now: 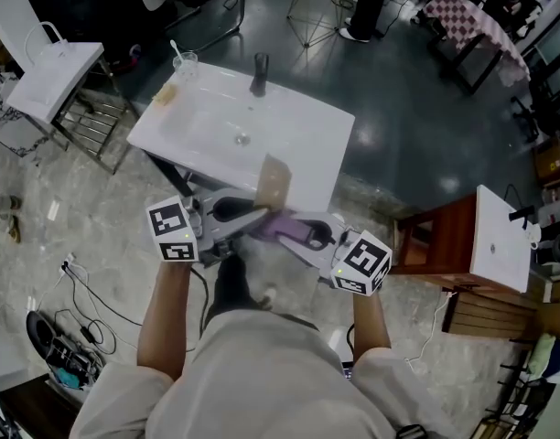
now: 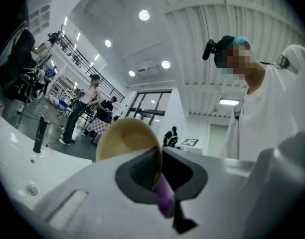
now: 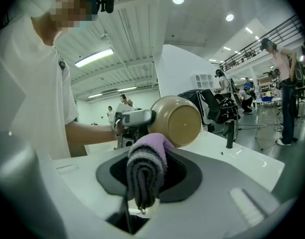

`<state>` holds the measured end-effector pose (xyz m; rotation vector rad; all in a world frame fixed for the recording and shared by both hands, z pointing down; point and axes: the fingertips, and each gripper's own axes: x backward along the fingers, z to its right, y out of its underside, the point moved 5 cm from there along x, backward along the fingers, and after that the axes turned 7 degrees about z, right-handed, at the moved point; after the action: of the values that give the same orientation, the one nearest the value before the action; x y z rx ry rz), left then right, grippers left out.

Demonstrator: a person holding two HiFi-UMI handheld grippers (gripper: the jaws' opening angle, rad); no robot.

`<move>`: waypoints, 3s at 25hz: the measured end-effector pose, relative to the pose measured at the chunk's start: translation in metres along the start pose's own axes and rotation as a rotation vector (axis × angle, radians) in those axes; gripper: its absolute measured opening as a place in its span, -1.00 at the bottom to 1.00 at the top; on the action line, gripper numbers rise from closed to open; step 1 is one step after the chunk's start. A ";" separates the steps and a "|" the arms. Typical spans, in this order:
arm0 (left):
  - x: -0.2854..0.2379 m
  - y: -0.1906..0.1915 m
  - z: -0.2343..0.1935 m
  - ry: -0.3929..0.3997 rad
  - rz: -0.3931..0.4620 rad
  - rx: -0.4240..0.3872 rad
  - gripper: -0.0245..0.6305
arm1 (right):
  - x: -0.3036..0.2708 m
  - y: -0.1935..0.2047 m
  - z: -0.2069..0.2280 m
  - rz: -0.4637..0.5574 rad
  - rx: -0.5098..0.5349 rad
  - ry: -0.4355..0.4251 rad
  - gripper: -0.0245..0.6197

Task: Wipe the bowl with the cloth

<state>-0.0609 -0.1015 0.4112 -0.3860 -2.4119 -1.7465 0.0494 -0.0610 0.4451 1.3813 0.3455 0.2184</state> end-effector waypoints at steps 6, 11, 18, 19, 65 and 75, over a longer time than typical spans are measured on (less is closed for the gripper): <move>0.011 0.009 -0.009 -0.038 -0.037 0.026 -0.89 | 0.007 -0.026 -0.007 0.090 0.017 -0.036 -0.60; 0.014 0.015 -0.009 -0.028 -0.049 0.050 -0.90 | 0.010 -0.041 -0.006 0.152 0.025 -0.043 -0.60; 0.008 0.030 0.003 -0.011 -0.103 0.057 -0.89 | 0.013 -0.060 0.012 0.214 0.049 0.037 -0.60; 0.006 0.031 0.005 -0.008 -0.105 0.059 -0.89 | 0.012 -0.061 0.015 0.212 0.063 0.053 -0.60; 0.004 0.012 0.032 0.139 0.017 0.095 -0.89 | 0.004 0.008 0.059 -0.081 0.036 0.303 -0.60; -0.001 0.018 0.023 0.097 0.001 0.083 -0.89 | 0.002 0.039 0.022 -0.099 -0.099 0.180 -0.60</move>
<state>-0.0533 -0.0749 0.4205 -0.2859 -2.4059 -1.6183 0.0608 -0.0738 0.4869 1.2472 0.5442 0.2751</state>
